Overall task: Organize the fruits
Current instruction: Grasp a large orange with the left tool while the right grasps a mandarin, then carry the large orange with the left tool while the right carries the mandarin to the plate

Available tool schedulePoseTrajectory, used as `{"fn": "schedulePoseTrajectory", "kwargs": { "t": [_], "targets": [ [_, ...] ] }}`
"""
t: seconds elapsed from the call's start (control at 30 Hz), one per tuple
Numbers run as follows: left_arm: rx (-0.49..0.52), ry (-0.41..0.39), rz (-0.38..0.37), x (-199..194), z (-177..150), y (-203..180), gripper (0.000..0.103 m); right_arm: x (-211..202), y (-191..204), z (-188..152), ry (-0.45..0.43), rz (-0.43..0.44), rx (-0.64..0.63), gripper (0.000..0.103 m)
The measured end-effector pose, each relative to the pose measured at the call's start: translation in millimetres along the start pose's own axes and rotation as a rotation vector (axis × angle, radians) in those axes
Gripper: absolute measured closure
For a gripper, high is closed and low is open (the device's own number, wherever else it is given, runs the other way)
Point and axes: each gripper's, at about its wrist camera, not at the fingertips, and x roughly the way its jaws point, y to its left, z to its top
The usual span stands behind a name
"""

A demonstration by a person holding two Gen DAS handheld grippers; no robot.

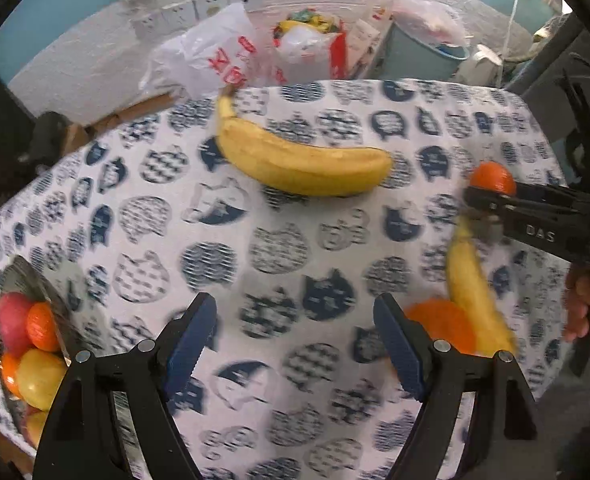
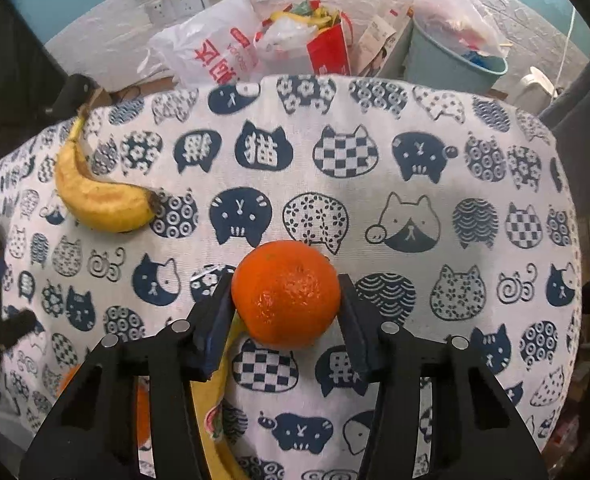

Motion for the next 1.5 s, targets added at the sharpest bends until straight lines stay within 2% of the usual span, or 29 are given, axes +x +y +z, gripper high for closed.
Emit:
{"fn": "schedulePoseTrajectory", "kwargs": {
  "t": [0.1,0.17,0.4,0.47,0.77,0.9,1.0,1.2,1.5],
  "targets": [
    [-0.011,0.020,-0.069,-1.4,-4.5,-10.6,0.020,-15.8,3.2,-2.5,-0.019,0.005,-0.001,0.054],
    [-0.004,0.024,-0.089,-1.4,-8.4,-21.0,0.020,-27.4,5.1,-6.8,-0.032,0.005,-0.008,0.054],
    [0.049,0.039,-0.106,2.5,-16.8,-49.8,0.020,-50.8,1.6,-30.2,-0.038,0.000,-0.025,0.054],
    [0.066,0.053,-0.111,6.3,-20.0,-59.0,0.017,-54.2,-4.2,-37.3,-0.031,-0.001,-0.013,0.054],
    [0.125,0.095,-0.076,28.9,-31.5,-77.4,0.016,-63.5,-27.1,-58.5,-0.026,0.011,0.041,0.054],
    [0.139,0.081,-0.079,34.8,-33.0,-79.1,0.018,-63.7,-26.7,-58.6,-0.027,0.022,0.039,0.054],
    [0.162,0.074,-0.126,36.2,-34.0,-81.4,0.032,-63.7,-23.3,-57.3,-0.030,0.029,0.029,0.054],
    [0.206,0.038,-0.084,33.2,-38.2,-86.3,0.033,-63.1,-16.9,-55.3,-0.035,0.036,0.013,0.054],
    [0.168,-0.026,-0.065,1.0,-34.2,-62.2,0.033,-77.0,6.6,-47.8,-0.089,0.056,-0.040,0.054]
  ]
}}
